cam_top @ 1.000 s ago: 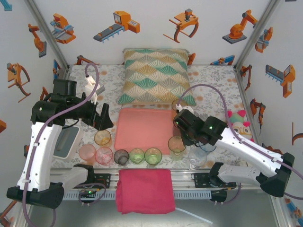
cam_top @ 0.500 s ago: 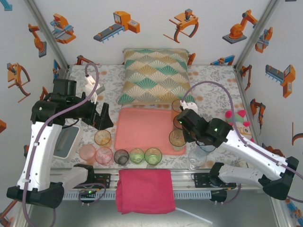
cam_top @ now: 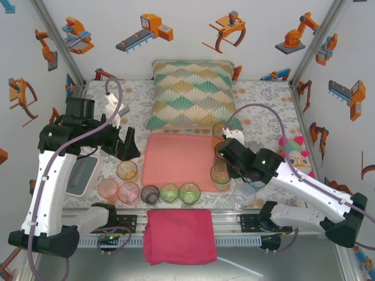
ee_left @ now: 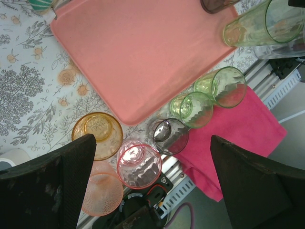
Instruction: Place the glasses into the tray
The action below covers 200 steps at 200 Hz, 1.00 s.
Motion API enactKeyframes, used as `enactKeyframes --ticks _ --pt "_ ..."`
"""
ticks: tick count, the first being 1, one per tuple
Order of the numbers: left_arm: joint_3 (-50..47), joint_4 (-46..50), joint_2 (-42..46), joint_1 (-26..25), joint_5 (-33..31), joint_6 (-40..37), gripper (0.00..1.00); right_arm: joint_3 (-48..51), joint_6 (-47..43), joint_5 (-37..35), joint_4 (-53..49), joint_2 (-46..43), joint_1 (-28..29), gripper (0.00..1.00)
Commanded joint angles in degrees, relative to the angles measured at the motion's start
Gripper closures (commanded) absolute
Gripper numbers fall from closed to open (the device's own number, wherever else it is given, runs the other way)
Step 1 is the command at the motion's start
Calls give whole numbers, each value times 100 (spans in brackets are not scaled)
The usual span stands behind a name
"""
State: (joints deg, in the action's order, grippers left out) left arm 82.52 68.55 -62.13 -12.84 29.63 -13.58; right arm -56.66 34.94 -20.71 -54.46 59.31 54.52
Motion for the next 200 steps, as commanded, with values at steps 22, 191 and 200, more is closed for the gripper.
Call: enactKeyframes --ticks 22,191,200 --pt "160 3 -10 -36 114 84 3 123 188 -205 294 -122 23 100" --pt "135 5 12 -40 149 110 3 322 321 -268 150 -202 21 100" --pt "133 0 11 -43 149 111 3 314 321 -267 141 -200 23 100"
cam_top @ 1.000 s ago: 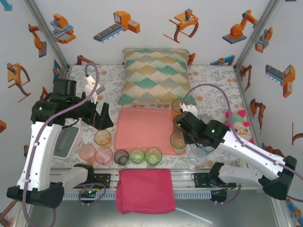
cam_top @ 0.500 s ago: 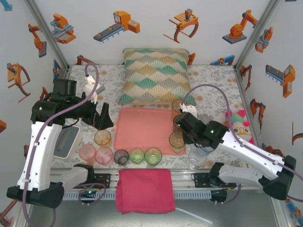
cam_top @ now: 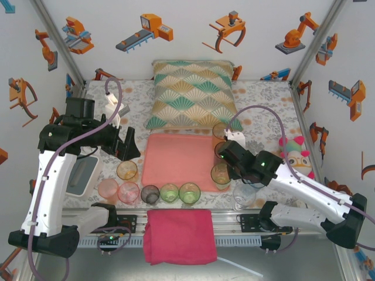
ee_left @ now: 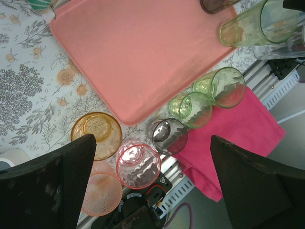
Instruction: Place the glasses into the tray
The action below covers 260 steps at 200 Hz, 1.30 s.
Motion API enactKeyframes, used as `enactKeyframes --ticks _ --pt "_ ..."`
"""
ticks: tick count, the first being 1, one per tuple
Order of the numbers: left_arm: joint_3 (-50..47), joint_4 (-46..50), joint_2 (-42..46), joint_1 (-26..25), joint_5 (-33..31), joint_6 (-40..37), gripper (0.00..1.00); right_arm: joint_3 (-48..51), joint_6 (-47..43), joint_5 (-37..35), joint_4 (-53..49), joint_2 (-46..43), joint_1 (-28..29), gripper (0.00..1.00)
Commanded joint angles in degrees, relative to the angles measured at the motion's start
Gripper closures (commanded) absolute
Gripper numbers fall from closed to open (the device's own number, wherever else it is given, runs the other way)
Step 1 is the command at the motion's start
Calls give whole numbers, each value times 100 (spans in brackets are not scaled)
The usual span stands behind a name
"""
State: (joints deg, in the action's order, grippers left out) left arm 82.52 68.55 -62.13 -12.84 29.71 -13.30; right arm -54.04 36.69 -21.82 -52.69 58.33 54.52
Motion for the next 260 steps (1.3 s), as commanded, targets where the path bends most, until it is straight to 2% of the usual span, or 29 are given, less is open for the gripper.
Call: enactKeyframes --ticks 1,56,149,260 --pt "133 0 14 -38 140 83 3 52 146 -155 -38 -98 23 100" --pt "118 4 32 -40 139 78 3 30 141 -103 -72 -15 21 96" --pt "126 1 10 -42 184 98 3 -85 139 -107 -258 100 23 78" --pt "190 -8 -50 -42 210 99 3 -351 147 -383 -614 6 23 66"
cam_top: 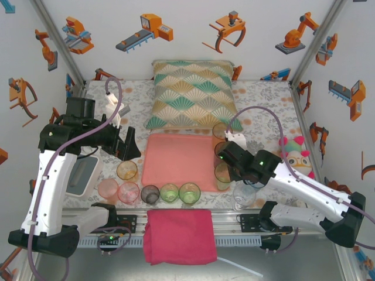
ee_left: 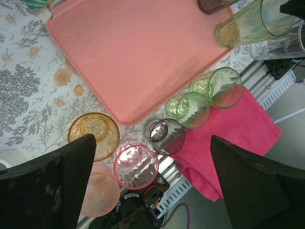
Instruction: Place the glasses into the tray
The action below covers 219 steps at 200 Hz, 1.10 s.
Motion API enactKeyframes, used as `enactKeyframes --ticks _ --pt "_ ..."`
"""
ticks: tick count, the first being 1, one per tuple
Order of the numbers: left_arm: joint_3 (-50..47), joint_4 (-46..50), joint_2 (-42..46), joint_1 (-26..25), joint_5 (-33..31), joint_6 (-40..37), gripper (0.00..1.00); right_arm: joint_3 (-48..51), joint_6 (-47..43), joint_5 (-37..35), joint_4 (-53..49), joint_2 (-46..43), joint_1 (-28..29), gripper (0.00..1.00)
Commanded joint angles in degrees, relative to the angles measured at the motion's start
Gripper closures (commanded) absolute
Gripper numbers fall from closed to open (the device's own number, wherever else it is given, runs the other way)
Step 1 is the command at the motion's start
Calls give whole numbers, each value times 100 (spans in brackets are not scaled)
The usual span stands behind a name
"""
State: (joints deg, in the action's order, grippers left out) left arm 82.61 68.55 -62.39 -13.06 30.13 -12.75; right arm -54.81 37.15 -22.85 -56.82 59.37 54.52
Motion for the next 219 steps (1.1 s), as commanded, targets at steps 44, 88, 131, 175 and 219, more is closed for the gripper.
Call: enactKeyframes --ticks 44,88,131,175,219 --pt "186 -9 14 -21 133 32 3 -455 74 -355 -332 -93 15 63" --pt "219 -9 16 -14 125 37 3 -658 73 -483 -427 -188 15 62" --pt "223 -7 36 -17 99 24 3 -915 78 -657 -588 -251 -79 60" --pt "238 7 51 -15 38 1 3 -1361 257 -693 -1090 -338 -521 60" --pt "244 5 37 -15 25 -21 3 -1664 407 -533 -1937 -524 -1616 59"
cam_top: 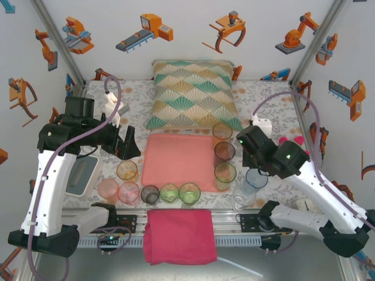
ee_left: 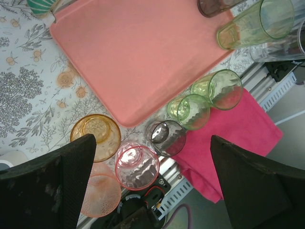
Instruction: Place the glasses into the tray
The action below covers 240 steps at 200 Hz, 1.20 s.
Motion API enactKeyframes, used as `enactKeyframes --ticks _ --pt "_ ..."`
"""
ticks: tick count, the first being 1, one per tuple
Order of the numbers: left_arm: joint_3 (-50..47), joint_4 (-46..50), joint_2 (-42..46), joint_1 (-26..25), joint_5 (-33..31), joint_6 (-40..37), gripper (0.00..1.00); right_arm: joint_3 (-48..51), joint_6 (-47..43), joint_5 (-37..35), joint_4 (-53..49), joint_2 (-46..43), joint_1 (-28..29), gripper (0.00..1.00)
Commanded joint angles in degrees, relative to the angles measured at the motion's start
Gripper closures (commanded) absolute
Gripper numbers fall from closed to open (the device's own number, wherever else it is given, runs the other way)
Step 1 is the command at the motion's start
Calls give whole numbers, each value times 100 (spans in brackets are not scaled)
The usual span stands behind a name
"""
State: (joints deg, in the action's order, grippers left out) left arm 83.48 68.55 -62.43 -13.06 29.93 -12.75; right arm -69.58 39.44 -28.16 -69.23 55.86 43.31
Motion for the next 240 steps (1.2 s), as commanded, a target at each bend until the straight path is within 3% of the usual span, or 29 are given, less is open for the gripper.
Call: enactKeyframes --ticks 1,25,72,163,240 --pt "162 2 40 -18 46 -19 3 -191 178 1 -709 -176 -523 59" --pt "162 0 22 -15 67 -18 3 -133 186 56 -1000 -341 -1014 57" --pt "187 2 -61 -17 66 -68 3 226 239 245 -1234 -566 -1433 56" --pt "135 -8 -30 -39 171 -140 3 1074 595 448 -1187 -1065 -1536 56" --pt "-6 -21 105 -53 94 -150 3 1331 661 556 -799 -780 -1558 56"
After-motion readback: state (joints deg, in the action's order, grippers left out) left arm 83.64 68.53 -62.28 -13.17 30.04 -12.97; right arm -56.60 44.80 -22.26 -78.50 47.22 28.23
